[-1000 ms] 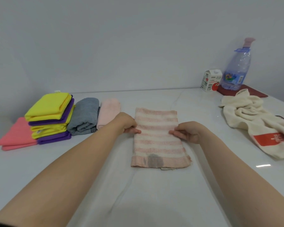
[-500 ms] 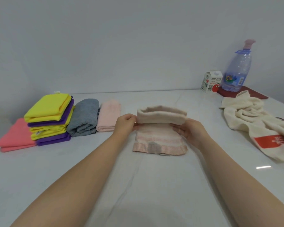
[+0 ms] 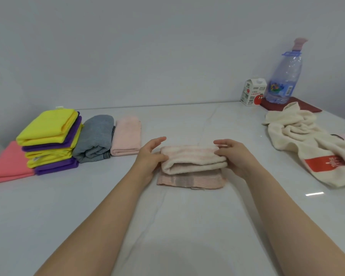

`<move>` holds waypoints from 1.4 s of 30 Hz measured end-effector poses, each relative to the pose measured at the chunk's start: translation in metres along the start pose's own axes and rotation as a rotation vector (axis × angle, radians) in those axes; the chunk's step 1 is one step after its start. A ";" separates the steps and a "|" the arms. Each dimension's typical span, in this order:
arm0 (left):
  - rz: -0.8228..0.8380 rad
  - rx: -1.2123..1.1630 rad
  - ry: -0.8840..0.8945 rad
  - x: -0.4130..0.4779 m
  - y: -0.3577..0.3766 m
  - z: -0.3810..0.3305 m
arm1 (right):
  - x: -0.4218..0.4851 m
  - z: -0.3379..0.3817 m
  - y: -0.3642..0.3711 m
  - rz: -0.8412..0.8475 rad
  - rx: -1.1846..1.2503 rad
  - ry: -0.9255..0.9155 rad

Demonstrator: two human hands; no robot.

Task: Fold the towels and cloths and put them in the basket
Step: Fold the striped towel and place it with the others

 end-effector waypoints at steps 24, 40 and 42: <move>-0.052 0.259 -0.074 -0.002 -0.005 0.009 | -0.025 0.012 0.002 -0.101 -0.537 0.057; -0.028 0.067 -0.027 -0.005 0.001 0.005 | -0.028 -0.003 0.008 0.122 -0.300 0.172; -0.027 0.100 -0.008 -0.006 0.001 0.006 | -0.027 -0.001 0.007 0.080 -0.294 0.144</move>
Point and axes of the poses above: each hand's wrist, its own x-axis towards the middle knuckle, its own y-axis out of the palm, z = x × y, the point moved 9 cm from there along x, towards the middle knuckle, and after that the axes turned 3 degrees about -y, right-handed, at the moved point
